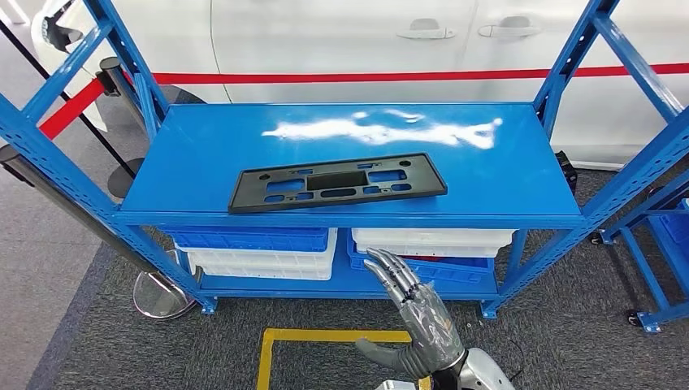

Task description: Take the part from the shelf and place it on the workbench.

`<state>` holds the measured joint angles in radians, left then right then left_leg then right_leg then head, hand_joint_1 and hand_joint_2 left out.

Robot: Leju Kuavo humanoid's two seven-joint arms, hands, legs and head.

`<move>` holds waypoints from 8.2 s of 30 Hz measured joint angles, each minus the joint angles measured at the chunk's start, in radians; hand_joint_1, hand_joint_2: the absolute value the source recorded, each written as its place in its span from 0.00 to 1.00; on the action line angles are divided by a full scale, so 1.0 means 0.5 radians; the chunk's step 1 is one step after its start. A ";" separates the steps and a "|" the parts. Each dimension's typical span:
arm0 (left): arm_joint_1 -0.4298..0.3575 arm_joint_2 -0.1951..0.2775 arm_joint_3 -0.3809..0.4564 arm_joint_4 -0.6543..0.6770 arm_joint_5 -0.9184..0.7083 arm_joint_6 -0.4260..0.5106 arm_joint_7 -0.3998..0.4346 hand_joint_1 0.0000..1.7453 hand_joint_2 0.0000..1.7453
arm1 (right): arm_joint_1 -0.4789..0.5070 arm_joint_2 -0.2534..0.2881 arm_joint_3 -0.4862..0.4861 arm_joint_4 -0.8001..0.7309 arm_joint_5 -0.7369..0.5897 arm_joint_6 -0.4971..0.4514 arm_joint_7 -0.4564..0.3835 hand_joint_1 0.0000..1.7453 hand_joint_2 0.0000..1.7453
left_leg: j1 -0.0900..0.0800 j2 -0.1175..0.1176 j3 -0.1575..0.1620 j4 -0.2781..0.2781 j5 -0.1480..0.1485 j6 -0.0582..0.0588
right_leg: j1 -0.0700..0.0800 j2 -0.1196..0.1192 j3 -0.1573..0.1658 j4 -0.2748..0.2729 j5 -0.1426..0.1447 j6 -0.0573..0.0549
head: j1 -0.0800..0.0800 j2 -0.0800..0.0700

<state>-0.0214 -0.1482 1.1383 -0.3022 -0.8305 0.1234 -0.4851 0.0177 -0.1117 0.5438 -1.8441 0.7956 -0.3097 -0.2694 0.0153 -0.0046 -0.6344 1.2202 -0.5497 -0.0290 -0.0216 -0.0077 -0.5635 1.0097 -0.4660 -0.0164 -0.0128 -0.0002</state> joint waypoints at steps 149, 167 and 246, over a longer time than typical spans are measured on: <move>-0.086 0.071 0.419 0.028 -0.054 -0.135 0.185 0.00 0.00 | -0.634 0.517 -0.144 1.390 1.266 -0.550 0.696 0.00 1.00 | 0.009 -0.002 0.028 -0.037 -0.079 0.004 | 0.028 0.022 -0.057 -0.004 0.036 -0.034 | 0.010 0.000; -0.102 0.057 0.420 0.028 -0.050 -0.139 0.197 0.00 0.00 | -0.858 0.523 -0.145 1.626 1.408 -0.354 0.785 1.00 1.00 | 0.007 -0.003 0.132 -0.431 0.207 0.115 | 0.027 0.026 -0.315 0.560 -0.220 0.070 | 0.025 0.000; -0.121 -0.122 0.632 0.033 0.320 -0.049 0.055 0.00 1.00 | 0.623 0.415 -0.377 -0.113 -1.662 0.416 -0.544 1.00 1.00 | 0.006 0.001 0.058 -0.144 0.066 0.017 | 0.030 0.006 0.008 -0.002 -0.018 -0.018 | -0.005 0.000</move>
<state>-0.0820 -0.2091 1.4546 -0.2857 -0.6704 0.0987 -0.4575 0.3290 0.0958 0.3550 -1.9006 -0.0354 -0.1016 -0.5413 0.0181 -0.0040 -0.6056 1.1481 -0.5167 -0.0203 -0.0067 -0.0048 -0.5594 1.0088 -0.4751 -0.0253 -0.0151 0.0000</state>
